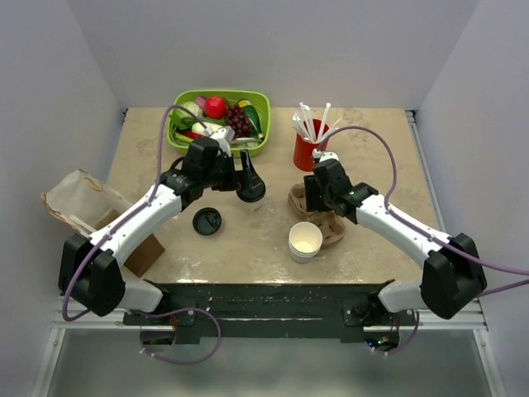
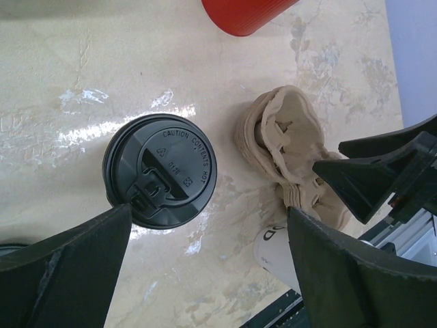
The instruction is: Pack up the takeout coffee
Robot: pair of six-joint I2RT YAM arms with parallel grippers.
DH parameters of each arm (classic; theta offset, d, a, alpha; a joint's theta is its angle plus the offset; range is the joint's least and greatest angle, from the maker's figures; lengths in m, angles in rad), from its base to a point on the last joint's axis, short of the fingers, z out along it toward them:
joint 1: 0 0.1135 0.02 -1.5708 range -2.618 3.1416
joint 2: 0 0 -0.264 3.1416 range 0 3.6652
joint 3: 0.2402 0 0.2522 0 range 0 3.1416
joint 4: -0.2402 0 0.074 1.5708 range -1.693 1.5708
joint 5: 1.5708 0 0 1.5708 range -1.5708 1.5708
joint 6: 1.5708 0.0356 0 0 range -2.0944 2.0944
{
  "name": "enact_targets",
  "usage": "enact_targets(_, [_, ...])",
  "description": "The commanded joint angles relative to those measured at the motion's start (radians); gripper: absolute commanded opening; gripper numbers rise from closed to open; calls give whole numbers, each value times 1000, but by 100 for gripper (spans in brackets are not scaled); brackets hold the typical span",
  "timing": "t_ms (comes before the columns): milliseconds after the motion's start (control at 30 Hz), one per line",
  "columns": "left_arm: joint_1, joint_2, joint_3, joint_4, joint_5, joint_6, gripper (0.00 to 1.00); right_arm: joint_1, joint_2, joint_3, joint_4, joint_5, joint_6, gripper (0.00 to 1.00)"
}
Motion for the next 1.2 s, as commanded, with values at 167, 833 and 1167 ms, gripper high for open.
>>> enact_targets(167, [-6,-49,34,-47,-42,28,100,-16,70,2,-9,-37,-62,55])
enact_targets(833, [-9,-83,23,-51,-72,26,100,-18,29,33,-43,6,-43,18])
enact_targets(1167, [-11,-95,23,-53,-82,28,100,-19,-39,68,-87,63,-45,13])
